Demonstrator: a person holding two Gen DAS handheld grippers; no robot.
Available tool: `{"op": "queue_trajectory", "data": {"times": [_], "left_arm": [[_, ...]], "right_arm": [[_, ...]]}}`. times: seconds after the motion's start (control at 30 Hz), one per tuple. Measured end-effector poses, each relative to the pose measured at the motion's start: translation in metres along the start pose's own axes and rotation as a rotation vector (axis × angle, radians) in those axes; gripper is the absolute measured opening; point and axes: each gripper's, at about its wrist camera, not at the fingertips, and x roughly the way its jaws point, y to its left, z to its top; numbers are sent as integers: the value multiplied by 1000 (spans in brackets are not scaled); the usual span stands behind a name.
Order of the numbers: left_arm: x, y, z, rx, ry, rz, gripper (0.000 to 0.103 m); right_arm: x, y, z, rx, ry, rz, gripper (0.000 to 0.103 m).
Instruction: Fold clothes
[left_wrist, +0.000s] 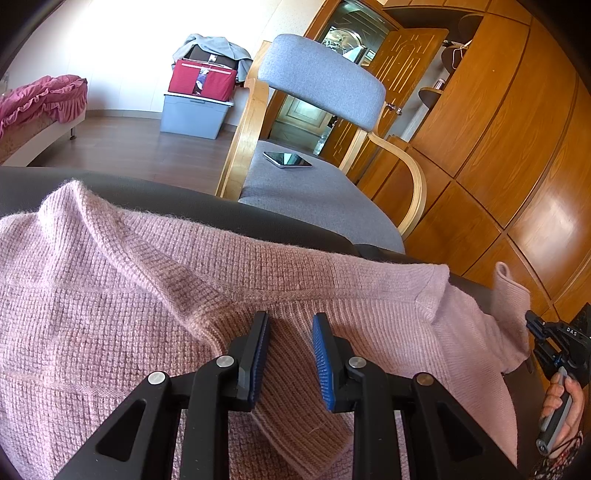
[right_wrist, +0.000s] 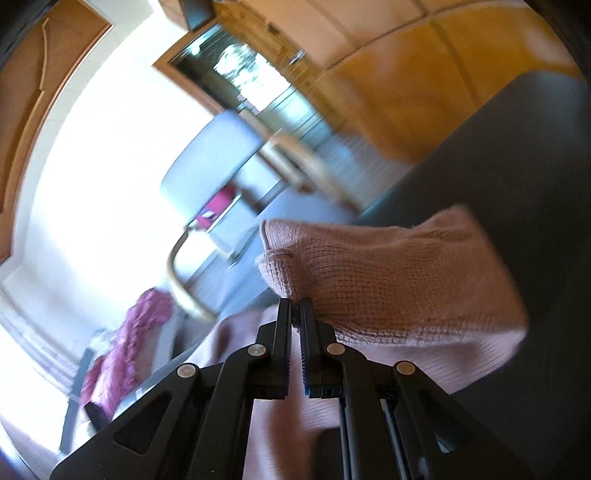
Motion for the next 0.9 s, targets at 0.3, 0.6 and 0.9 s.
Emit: {"op": "queue_trajectory", "data": {"times": [0.3, 0.6, 0.9], "left_arm": [[0, 2, 0, -4, 0, -3, 23], [-1, 2, 0, -9, -1, -9, 23], [-3, 6, -1, -18, 0, -20, 23]], "right_arm": [[28, 35, -85, -17, 171, 137, 4], [51, 77, -117, -33, 250, 239, 4], [94, 139, -160, -116, 362, 325, 4]]}}
